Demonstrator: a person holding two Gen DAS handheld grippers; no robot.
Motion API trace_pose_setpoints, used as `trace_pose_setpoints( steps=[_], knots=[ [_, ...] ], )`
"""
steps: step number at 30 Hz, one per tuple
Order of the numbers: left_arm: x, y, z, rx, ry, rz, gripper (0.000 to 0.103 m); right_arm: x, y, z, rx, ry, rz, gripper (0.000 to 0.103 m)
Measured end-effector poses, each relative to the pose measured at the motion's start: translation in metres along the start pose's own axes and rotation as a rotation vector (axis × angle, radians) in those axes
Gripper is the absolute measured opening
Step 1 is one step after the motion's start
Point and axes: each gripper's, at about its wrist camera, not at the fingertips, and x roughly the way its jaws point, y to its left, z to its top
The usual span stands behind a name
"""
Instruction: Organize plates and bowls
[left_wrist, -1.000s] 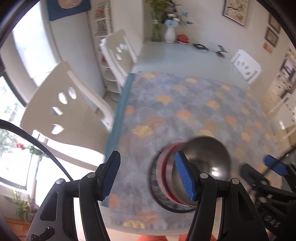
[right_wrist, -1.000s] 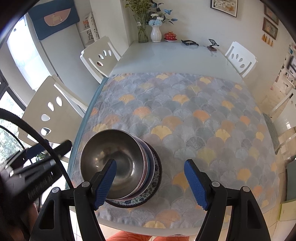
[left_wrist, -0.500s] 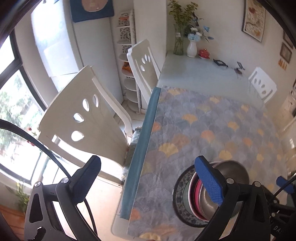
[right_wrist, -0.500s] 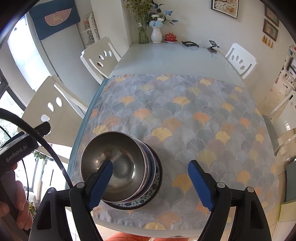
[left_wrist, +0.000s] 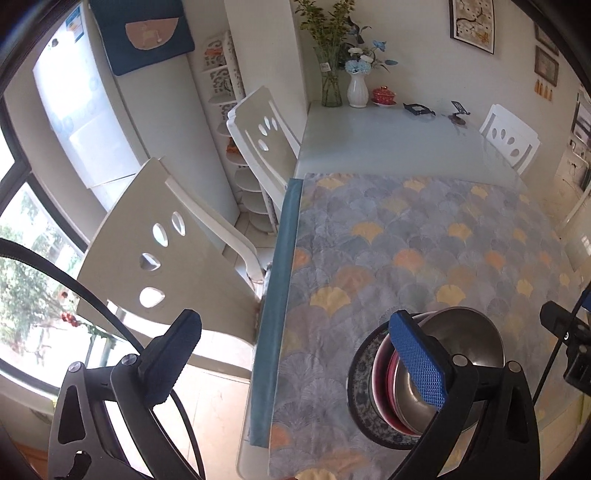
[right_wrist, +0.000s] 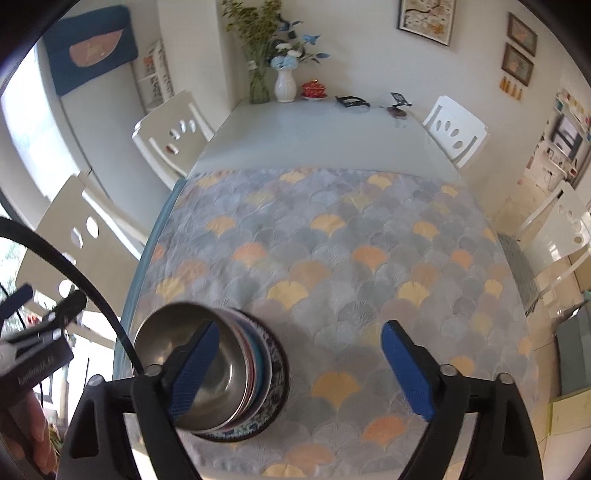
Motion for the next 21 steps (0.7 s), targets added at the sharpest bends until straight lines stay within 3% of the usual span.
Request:
trace_pose_setpoints(
  steps=[3, 15, 21],
  knots=[
    [0.001, -0.001, 0.0, -0.014, 0.01, -0.03, 0.102, 0.002, -0.002, 0.003, 0.027, 0.013, 0.034, 0.093],
    [0.002, 0.0, 0.004, -0.062, -0.005, -0.053, 0.102, 0.004, 0.013, -0.002, -0.008, 0.025, 0.019, 0.093],
    [0.004, -0.005, 0.005, -0.07, 0.013, -0.031, 0.102, 0.007, 0.008, 0.003, 0.002, 0.028, 0.045, 0.093]
  ],
)
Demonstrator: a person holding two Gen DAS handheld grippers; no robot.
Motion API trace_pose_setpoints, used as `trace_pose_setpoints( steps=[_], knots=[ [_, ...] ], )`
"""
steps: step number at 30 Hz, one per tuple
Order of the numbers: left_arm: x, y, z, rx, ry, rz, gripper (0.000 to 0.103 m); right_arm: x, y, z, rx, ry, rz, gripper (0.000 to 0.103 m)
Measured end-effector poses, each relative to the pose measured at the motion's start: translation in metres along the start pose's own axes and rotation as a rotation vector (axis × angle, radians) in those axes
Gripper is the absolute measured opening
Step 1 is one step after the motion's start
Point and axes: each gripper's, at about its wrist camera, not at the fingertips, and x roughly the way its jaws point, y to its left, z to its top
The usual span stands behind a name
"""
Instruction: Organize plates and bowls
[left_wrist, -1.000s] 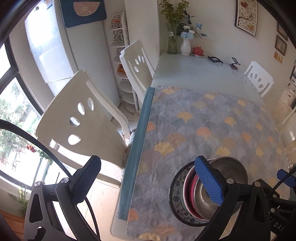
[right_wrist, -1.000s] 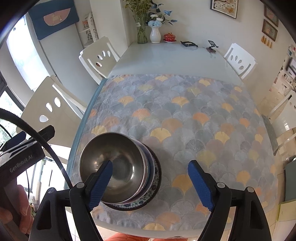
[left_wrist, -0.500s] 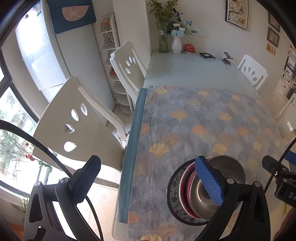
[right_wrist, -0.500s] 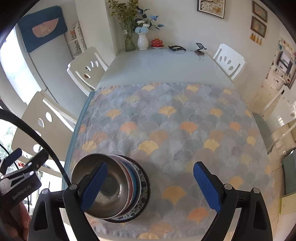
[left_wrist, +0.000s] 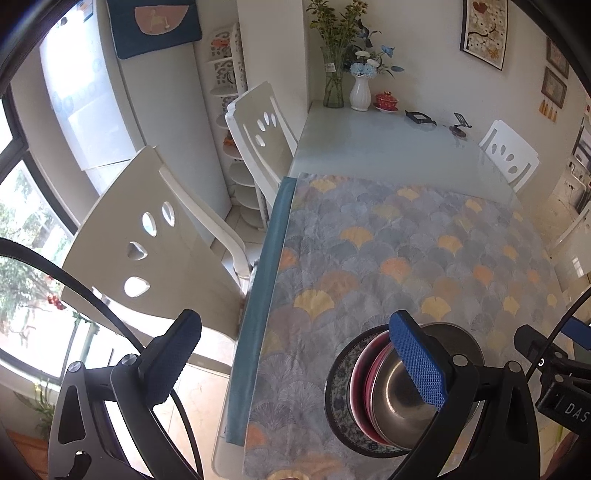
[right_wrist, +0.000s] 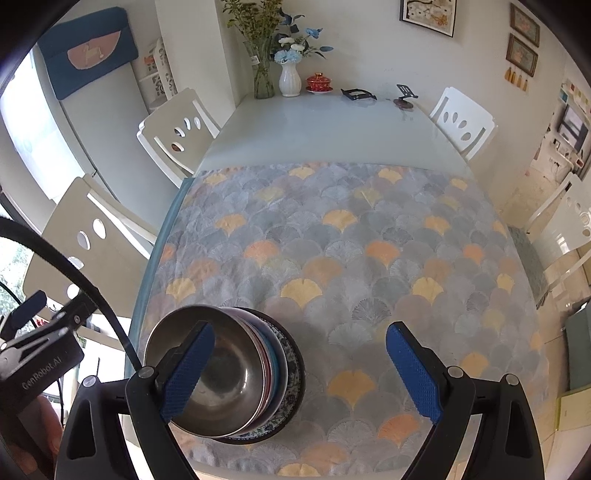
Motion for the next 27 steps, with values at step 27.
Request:
trace_pose_setpoints(
  steps=[27],
  knots=[
    [-0.026, -0.105, 0.035, -0.048, -0.08, 0.086, 0.102, -0.013, -0.103, 0.039, -0.02, -0.012, 0.016, 0.093]
  ],
)
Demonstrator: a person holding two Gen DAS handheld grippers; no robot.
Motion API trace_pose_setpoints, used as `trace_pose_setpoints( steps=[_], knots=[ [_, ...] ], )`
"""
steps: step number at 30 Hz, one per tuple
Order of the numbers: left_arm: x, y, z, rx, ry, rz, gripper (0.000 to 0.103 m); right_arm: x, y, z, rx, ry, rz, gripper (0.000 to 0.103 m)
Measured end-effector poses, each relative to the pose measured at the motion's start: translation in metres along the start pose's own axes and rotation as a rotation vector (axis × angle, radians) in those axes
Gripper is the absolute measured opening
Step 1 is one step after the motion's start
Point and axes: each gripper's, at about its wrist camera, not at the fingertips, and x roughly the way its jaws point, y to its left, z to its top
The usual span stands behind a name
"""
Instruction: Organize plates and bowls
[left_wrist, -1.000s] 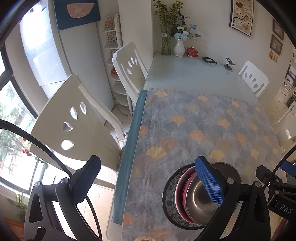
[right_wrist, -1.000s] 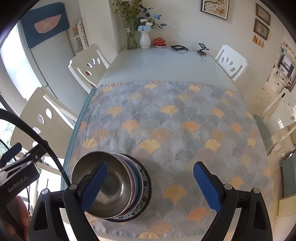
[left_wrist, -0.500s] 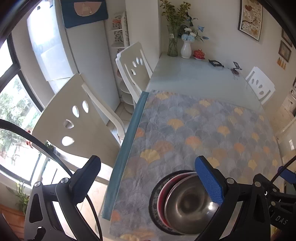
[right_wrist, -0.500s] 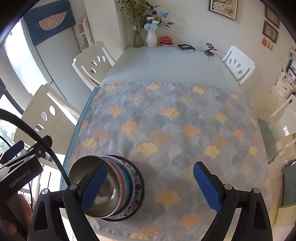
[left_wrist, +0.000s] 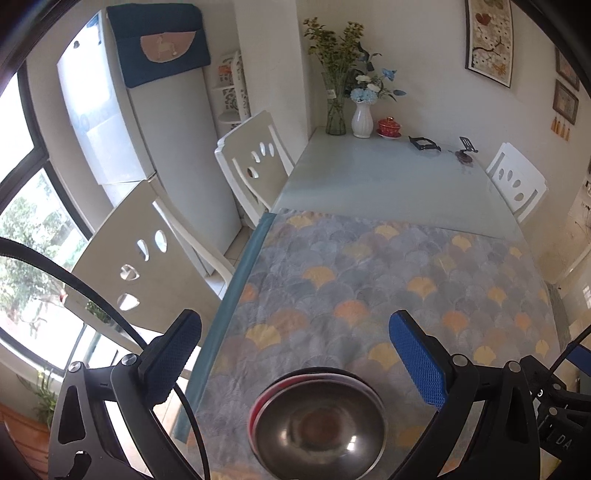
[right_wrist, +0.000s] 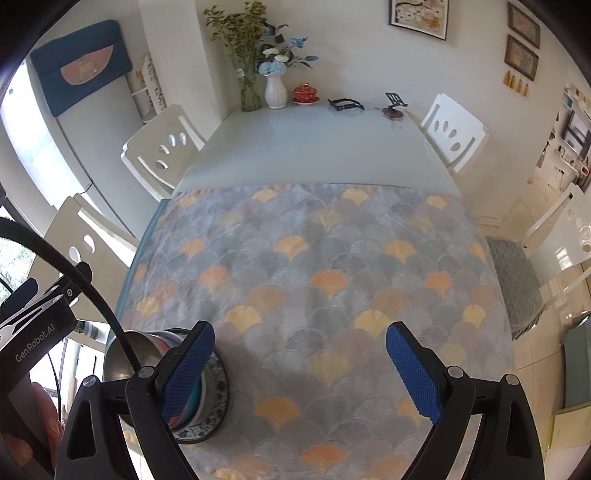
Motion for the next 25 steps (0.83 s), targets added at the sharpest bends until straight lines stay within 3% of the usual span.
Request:
trace_pose_setpoints(
  steps=[10, 15, 22, 25],
  knots=[
    [-0.008, -0.066, -0.01, 0.023, -0.018, 0.058, 0.102, 0.008, -0.078, -0.005, 0.048, -0.005, -0.051, 0.093],
    [-0.006, -0.115, -0.02, 0.071, 0.015, 0.022, 0.102, 0.021, -0.132, -0.014, 0.113, 0.005, -0.054, 0.093],
    [0.021, -0.186, -0.046, 0.113, 0.107, -0.04, 0.102, 0.049, -0.182, -0.034, 0.093, 0.039, -0.093, 0.093],
    [0.029, -0.21, -0.057, 0.144, 0.109, -0.02, 0.102, 0.057, -0.199, -0.041, 0.088, 0.042, -0.097, 0.093]
  ],
)
